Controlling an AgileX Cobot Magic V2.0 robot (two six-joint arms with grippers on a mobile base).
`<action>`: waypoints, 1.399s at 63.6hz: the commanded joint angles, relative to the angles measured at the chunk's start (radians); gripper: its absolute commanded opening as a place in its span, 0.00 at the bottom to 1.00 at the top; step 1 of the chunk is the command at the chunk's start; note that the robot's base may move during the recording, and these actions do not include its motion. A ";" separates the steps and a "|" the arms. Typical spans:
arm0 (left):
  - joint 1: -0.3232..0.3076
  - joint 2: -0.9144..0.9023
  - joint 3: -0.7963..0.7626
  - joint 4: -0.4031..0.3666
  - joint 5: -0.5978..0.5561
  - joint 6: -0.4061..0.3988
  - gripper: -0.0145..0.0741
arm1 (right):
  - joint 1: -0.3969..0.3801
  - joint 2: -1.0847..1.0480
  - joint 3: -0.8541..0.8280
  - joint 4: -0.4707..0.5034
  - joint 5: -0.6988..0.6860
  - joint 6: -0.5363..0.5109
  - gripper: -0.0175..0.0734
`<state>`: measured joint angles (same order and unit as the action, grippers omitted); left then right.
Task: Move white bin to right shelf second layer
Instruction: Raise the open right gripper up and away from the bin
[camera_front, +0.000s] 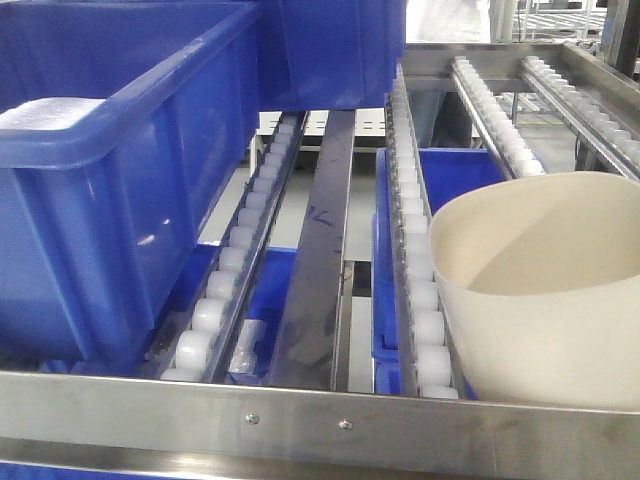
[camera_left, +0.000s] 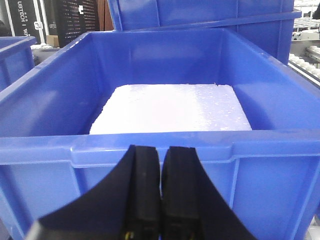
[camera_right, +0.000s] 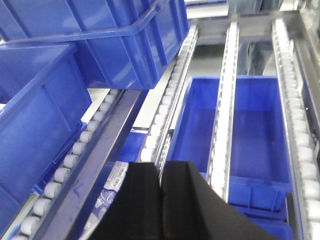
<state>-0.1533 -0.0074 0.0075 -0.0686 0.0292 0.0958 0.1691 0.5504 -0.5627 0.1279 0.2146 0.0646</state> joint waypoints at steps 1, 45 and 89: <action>-0.003 -0.017 0.033 -0.006 -0.090 -0.007 0.26 | -0.005 -0.038 0.013 -0.007 -0.092 -0.003 0.25; -0.003 -0.017 0.033 -0.006 -0.090 -0.007 0.26 | -0.005 -0.066 0.042 -0.006 -0.099 -0.003 0.25; -0.003 -0.017 0.033 -0.006 -0.090 -0.007 0.26 | -0.096 -0.555 0.480 -0.006 -0.116 -0.003 0.25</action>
<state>-0.1533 -0.0074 0.0075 -0.0686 0.0292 0.0958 0.0806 0.0273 -0.0964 0.1279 0.2007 0.0646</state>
